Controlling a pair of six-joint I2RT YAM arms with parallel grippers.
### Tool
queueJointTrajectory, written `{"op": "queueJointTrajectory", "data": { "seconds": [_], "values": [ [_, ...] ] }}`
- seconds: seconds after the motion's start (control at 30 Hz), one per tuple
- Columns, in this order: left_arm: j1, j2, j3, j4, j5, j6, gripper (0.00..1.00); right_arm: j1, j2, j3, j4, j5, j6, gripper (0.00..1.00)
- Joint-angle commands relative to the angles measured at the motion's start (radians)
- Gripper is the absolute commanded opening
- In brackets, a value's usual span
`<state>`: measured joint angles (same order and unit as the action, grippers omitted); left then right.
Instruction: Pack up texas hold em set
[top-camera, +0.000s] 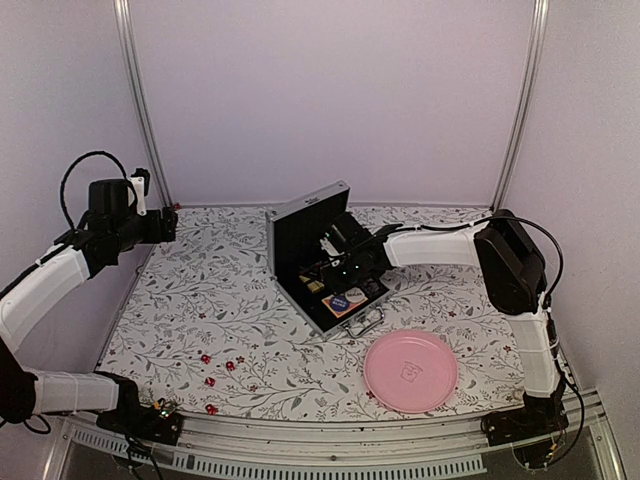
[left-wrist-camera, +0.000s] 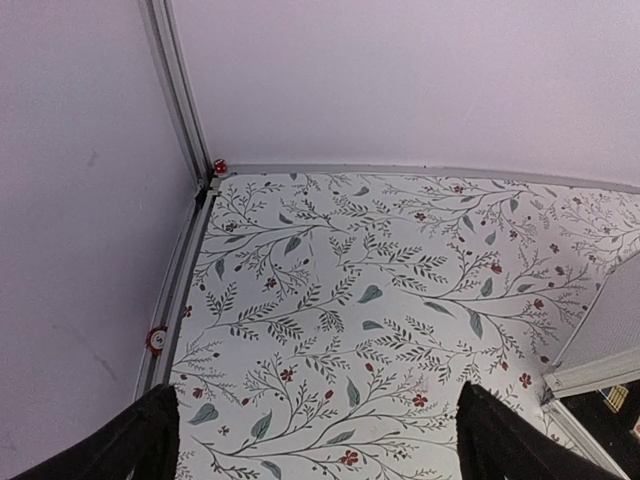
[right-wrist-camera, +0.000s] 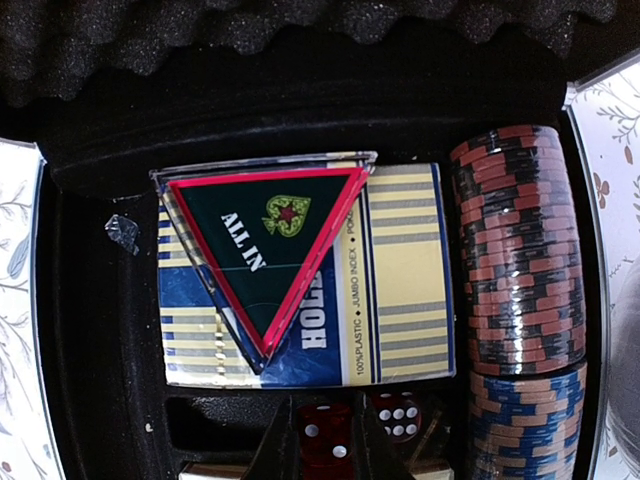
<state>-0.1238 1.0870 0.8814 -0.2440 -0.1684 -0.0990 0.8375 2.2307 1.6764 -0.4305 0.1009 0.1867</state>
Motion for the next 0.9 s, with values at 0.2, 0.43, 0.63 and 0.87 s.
{"op": "queueJointTrajectory", "data": {
  "seconds": [0.2,0.43,0.63,0.87],
  "values": [
    [0.004,0.004,-0.004,0.020,0.012,-0.004,0.96,-0.003,-0.001,-0.014,-0.022,0.029,0.007,0.03],
    [0.004,0.005,-0.005,0.021,0.012,-0.005,0.96,-0.003,0.006,-0.009,-0.022,0.037,0.009,0.11],
    [0.005,0.007,-0.004,0.020,0.010,-0.004,0.96,-0.002,0.006,0.001,-0.022,0.031,0.010,0.25],
    [0.004,0.007,-0.004,0.020,0.010,-0.004,0.96,-0.003,0.000,0.022,-0.024,0.010,0.008,0.32]
  ]
}}
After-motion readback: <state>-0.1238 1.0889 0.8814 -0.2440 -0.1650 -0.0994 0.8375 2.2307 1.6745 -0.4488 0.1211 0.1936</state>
